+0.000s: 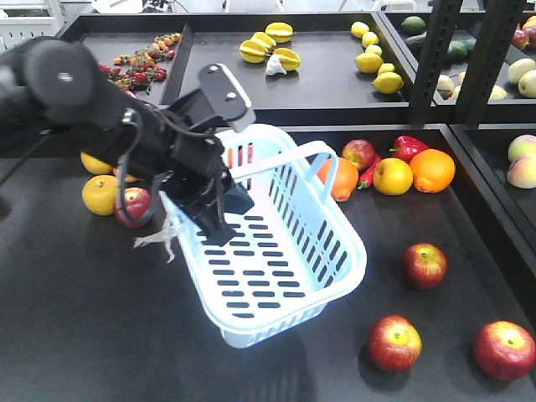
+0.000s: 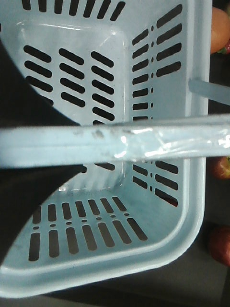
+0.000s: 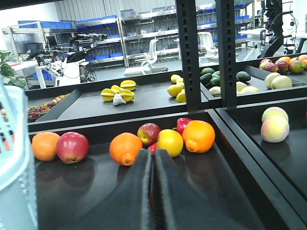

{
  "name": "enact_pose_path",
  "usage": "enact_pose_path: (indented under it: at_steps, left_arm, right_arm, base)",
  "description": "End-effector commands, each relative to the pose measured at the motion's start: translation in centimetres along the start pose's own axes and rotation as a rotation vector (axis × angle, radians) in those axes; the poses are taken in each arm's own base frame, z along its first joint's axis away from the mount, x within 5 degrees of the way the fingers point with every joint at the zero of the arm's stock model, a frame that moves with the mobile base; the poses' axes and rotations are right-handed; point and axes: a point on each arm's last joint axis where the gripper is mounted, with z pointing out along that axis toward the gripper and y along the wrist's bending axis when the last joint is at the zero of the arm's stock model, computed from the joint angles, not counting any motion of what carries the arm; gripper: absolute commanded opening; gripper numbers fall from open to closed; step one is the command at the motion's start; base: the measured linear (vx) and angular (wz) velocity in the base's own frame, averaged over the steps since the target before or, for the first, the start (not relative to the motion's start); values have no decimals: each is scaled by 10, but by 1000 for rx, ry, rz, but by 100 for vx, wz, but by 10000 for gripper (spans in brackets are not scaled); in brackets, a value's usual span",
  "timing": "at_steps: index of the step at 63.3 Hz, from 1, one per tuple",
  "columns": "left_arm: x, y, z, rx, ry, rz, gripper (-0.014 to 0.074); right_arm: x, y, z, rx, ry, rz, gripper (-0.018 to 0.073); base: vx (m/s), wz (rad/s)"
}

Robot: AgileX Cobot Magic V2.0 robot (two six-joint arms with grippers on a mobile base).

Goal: Pick three apples into basket with both arms
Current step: 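Lower the light-blue basket onto the table with the left gripper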

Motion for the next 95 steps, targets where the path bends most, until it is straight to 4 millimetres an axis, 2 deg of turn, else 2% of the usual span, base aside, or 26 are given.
enact_pose_path:
  at_steps: [1, 20, 43, 53, 70, 77, 83, 88, 92, 95]
  left_arm:
    - [-22, 7, -13, -68, -120, 24, -7]
    - [-18, 32, 21, -136, -128, -11, -6]
    - [-13, 33, 26, -111, -92, -14, 28]
    - [-12, 34, 26, -105, -85, -17, 144]
    - [-12, 34, 26, -106, -86, -27, 482]
    - [-12, 33, 25, -103, -85, -39, 547]
    - [-15, 31, 19, -90, -85, -93, 540]
    - [-16, 28, 9, -79, -54, -140, 501]
    - [-16, 23, -2, -64, -14, -176, 439]
    - [-14, 17, -12, -48, 22, -198, 358]
  right_arm:
    - [-3, 1, -1, -12, -70, -16, -1]
    - [-3, 1, -1, -12, -70, -16, -1]
    - [-3, 1, -1, -12, -70, -16, -1]
    - [-3, 1, -1, -12, -70, -16, -1]
    - [-3, 1, -1, -12, -70, -16, -1]
    - [-3, 1, -1, -12, -70, -16, -1]
    - [-3, 1, -1, -12, -70, -16, -1]
    - [-3, 1, -1, -12, -70, -16, -1]
    - [-3, 1, -1, -12, -70, -16, -1]
    - [-3, 1, -1, -12, -70, -16, -1]
  base:
    - [0, 0]
    - [0, 0]
    - [0, 0]
    - [0, 0]
    - [0, 0]
    - [0, 0]
    - [0, 0]
    - [0, 0]
    - [0, 0]
    - [0, 0]
